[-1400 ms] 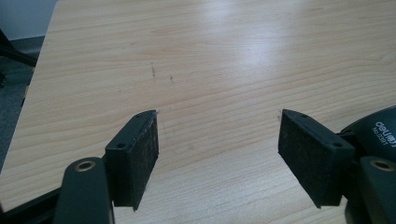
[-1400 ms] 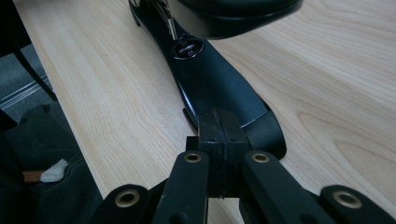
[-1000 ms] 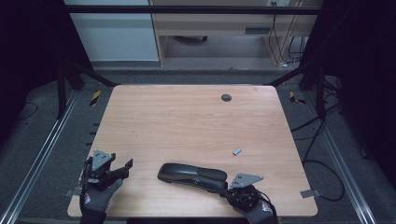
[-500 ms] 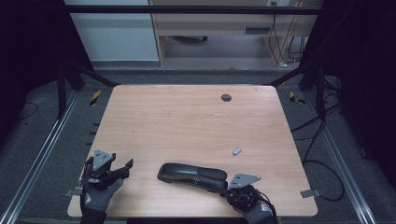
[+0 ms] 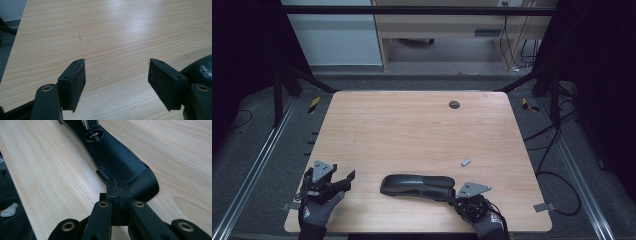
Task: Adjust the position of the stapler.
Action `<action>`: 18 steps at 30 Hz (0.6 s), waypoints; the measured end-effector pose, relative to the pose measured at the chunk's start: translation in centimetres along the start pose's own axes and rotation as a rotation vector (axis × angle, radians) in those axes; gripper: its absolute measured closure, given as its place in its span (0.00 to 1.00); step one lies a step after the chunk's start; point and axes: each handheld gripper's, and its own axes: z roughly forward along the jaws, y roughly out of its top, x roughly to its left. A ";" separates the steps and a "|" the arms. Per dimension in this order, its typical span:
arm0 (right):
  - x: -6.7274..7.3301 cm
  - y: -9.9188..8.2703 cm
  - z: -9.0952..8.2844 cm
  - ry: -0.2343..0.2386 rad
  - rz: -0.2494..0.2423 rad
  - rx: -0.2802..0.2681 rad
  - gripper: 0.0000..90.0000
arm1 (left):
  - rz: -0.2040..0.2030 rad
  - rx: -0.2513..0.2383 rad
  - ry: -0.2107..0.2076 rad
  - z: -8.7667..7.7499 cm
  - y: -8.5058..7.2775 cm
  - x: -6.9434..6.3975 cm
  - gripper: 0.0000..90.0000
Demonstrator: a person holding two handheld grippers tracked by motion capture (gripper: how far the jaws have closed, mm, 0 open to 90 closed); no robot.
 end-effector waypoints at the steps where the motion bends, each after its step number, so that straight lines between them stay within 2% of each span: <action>1: 0.0 0.0 0.0 -0.004 0.001 0.003 1.00 | -0.001 0.001 -0.001 0.0 0.0 0.0 0.34; 7: -0.4 0.2 0.3 -0.009 0.005 -0.008 1.00 | 0.001 -0.001 -0.003 0.2 0.0 -0.1 0.34; 13: -0.5 0.2 0.3 -0.013 0.012 -0.008 1.00 | 0.020 0.001 -0.001 0.2 0.0 -0.2 0.35; 18: -0.5 0.3 0.4 -0.022 -0.002 -0.007 1.00 | 0.047 0.004 0.007 0.3 0.0 -0.4 0.38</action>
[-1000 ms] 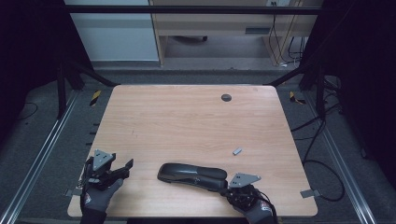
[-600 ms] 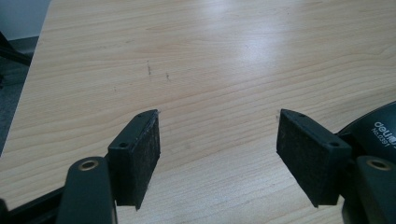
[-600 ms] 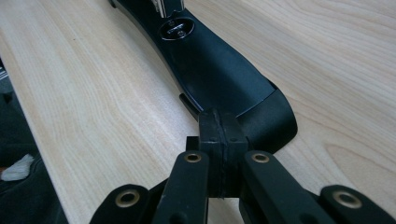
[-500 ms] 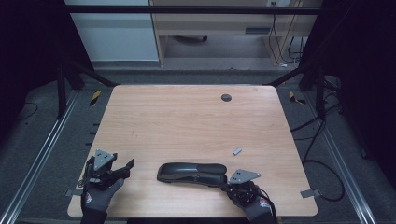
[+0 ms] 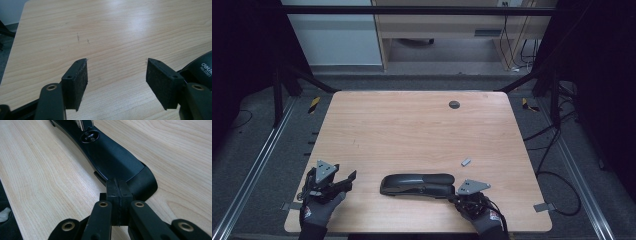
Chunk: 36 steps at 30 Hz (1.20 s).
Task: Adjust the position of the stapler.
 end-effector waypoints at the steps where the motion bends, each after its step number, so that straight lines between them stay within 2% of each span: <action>1: 0.0 0.0 0.0 0.000 -0.001 0.001 1.00 | 0.005 0.001 0.003 0.0 0.0 0.0 0.39; 6: 0.0 0.1 0.0 -0.006 0.002 0.003 1.00 | 0.024 -0.007 0.012 -0.1 0.0 -0.1 0.45; 13: -0.2 0.2 -0.8 -0.006 0.017 -0.038 1.00 | 0.042 -0.022 0.016 -0.2 0.0 -0.2 0.51; 19: -0.9 0.2 -1.5 -0.023 0.037 -0.069 1.00 | 0.044 -0.034 -0.007 -0.3 0.0 -0.3 0.57; 28: -2.6 -0.1 -2.7 -0.079 0.084 -0.101 0.98 | 0.078 -0.057 -0.008 -0.7 0.2 -1.2 0.60; 36: -4.2 -0.7 -3.9 -0.150 0.129 -0.135 0.88 | 0.106 -0.056 -0.041 -1.1 0.5 -2.1 0.59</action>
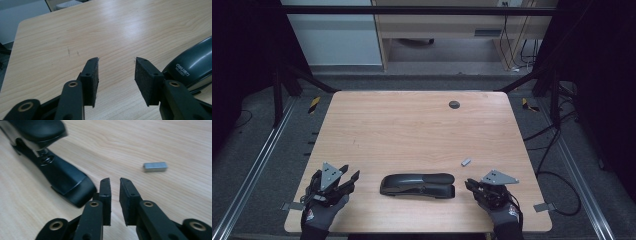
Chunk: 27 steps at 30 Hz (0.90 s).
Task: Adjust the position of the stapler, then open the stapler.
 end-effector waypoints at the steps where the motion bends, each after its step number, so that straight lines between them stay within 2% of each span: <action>1: -0.2 0.0 -0.1 -0.006 0.011 -0.001 0.87 | 0.006 0.000 -0.005 0.0 0.1 -0.1 0.58; 2: -0.6 -0.1 -0.4 -0.028 0.020 -0.007 0.84 | 0.015 0.001 -0.012 0.0 0.2 -0.3 0.57; 5: -1.0 -0.2 -0.5 -0.044 0.025 -0.015 0.78 | 0.023 -0.001 -0.023 -0.2 0.3 -0.6 0.56; 12: -2.0 -0.4 -1.0 -0.091 0.047 -0.027 0.72 | 0.033 -0.003 -0.053 -0.6 1.0 -1.4 0.48; 16: -2.1 -0.4 -1.1 -0.093 0.049 -0.027 0.71 | 0.048 0.003 -0.071 -0.7 1.4 -1.8 0.45; 22: -2.2 -0.5 -1.0 -0.104 0.040 -0.020 0.71 | 0.073 0.008 -0.076 -1.0 1.8 -2.1 0.42; 27: -2.2 -0.5 -1.1 -0.101 0.039 -0.026 0.71 | 0.109 0.015 -0.086 -1.3 2.3 -2.6 0.41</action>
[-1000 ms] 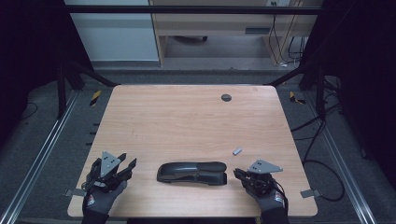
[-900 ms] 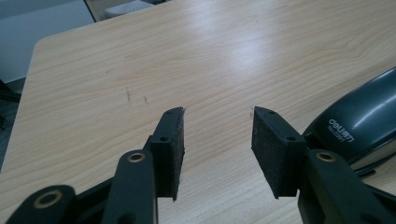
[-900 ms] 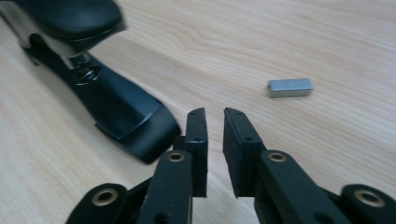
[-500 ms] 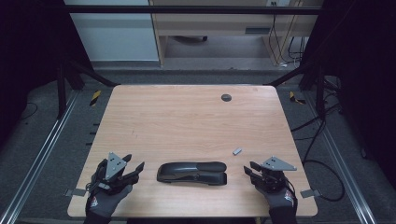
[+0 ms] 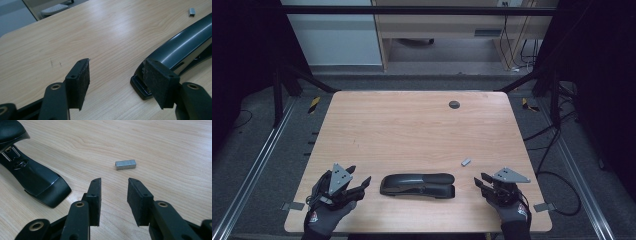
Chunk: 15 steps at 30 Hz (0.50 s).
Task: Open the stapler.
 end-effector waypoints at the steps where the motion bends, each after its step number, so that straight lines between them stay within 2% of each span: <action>1: 0.0 0.0 0.0 0.001 0.000 0.005 0.71 | 0.011 0.006 -0.004 0.0 0.1 -0.1 0.41; 5: -0.1 0.0 0.1 -0.001 -0.004 0.006 0.71 | 0.070 0.025 -0.027 -0.2 0.5 -0.7 0.41; 11: -0.2 0.0 0.0 0.002 0.006 0.007 0.71 | 0.125 0.037 -0.071 -0.2 1.1 -1.9 0.40; 15: -0.2 -0.1 0.0 -0.002 -0.001 0.003 0.71 | 0.157 0.038 -0.082 -0.3 1.5 -2.7 0.40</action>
